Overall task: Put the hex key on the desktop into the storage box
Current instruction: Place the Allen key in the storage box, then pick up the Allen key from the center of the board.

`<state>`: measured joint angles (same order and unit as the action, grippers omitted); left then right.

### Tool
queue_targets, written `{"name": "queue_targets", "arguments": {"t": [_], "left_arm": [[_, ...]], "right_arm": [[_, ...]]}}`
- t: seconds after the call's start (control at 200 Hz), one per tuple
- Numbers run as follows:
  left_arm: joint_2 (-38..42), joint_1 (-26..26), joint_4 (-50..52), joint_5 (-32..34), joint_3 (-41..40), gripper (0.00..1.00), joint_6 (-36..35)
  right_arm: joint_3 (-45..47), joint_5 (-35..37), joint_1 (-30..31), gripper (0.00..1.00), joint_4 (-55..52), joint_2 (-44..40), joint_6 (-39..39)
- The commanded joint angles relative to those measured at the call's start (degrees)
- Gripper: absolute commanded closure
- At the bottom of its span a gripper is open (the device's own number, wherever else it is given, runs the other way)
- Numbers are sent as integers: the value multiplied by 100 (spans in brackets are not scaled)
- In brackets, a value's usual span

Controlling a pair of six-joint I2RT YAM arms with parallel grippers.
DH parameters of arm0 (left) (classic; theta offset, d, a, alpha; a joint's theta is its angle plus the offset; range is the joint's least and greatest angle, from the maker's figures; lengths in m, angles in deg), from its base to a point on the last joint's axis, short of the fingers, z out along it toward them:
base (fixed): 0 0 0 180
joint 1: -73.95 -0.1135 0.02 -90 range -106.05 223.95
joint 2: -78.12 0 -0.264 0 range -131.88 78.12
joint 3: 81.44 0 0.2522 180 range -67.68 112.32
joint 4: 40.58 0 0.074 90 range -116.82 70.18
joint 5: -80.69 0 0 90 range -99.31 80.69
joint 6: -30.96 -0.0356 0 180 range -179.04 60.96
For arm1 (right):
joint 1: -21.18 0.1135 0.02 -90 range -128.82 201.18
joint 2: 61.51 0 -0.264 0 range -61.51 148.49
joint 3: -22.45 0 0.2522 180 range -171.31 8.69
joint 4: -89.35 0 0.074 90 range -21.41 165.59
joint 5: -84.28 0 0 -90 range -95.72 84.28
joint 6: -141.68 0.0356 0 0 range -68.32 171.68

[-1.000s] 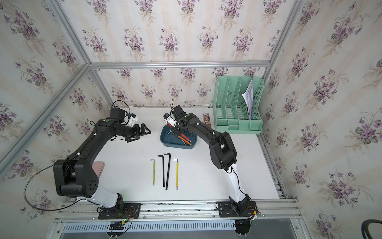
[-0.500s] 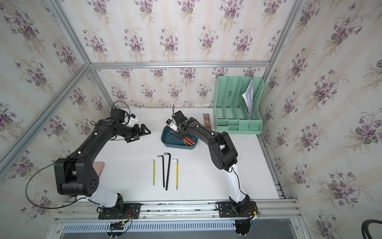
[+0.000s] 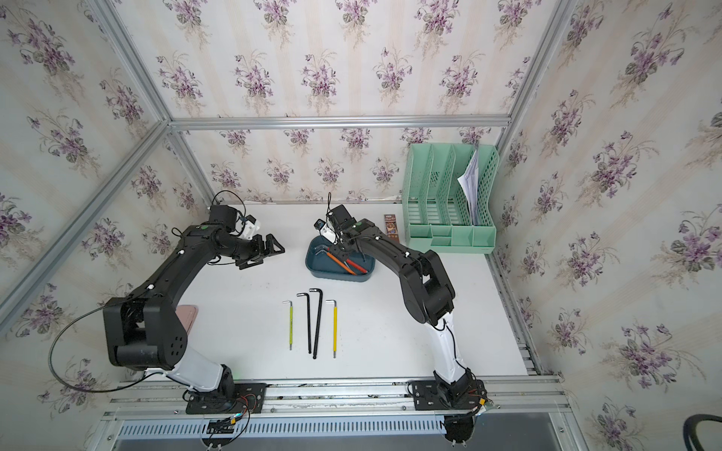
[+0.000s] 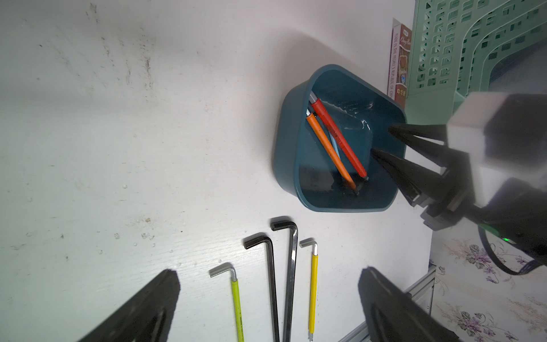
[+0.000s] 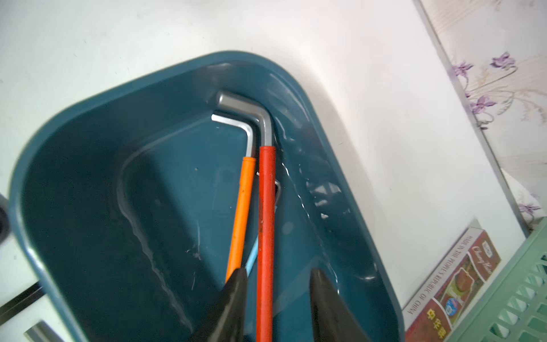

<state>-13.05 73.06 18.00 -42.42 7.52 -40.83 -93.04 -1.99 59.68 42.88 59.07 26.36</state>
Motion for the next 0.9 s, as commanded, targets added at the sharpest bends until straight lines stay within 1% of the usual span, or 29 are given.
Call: {"name": "queue_targets", "arguments": {"t": [0.0, 0.085, 0.17, 0.305, 0.43, 0.519, 0.599, 0.644, 0.699, 0.734, 0.829, 0.894], "left_arm": [[55, -8, -61, 68, -11, 1, 0], [99, -8, -75, 85, -17, 1, 1], [169, 0, -92, 142, -40, 1, 23], [309, 87, -157, 270, -101, 1, 22], [315, 246, -131, 301, -79, 1, -33], [283, 405, -68, 354, -36, 1, -98], [249, 455, 5, 375, 11, 1, -117], [241, 458, 46, 349, 52, 1, -140], [277, 459, 70, 357, 65, 1, -153], [319, 458, 55, 388, 52, 1, -152], [415, 457, 26, 505, 3, 1, -153], [416, 455, 29, 537, 4, 1, -152]], "right_arm": [[84, -33, 0, 56, 290, -316, 332], [166, 170, -8, 55, 485, -592, 764], [227, 336, -9, 54, 522, -903, 1490], [812, -47, -6, 53, 623, -1586, 2675], [1841, -464, 3, 53, 913, -2289, 3955], [2996, -832, 8, 52, 1348, -2935, 4713], [3902, -889, 17, 52, 1559, -3501, 5243], [4223, -714, 56, 52, 1495, -3721, 5451], [4428, 94, 328, 52, 1078, -3907, 5819], [4528, 398, 563, 52, 914, -3981, 5953], [4735, 540, 1032, 52, 565, -3968, 6267], [4844, 449, 1256, 52, 459, -3924, 6509]]}}
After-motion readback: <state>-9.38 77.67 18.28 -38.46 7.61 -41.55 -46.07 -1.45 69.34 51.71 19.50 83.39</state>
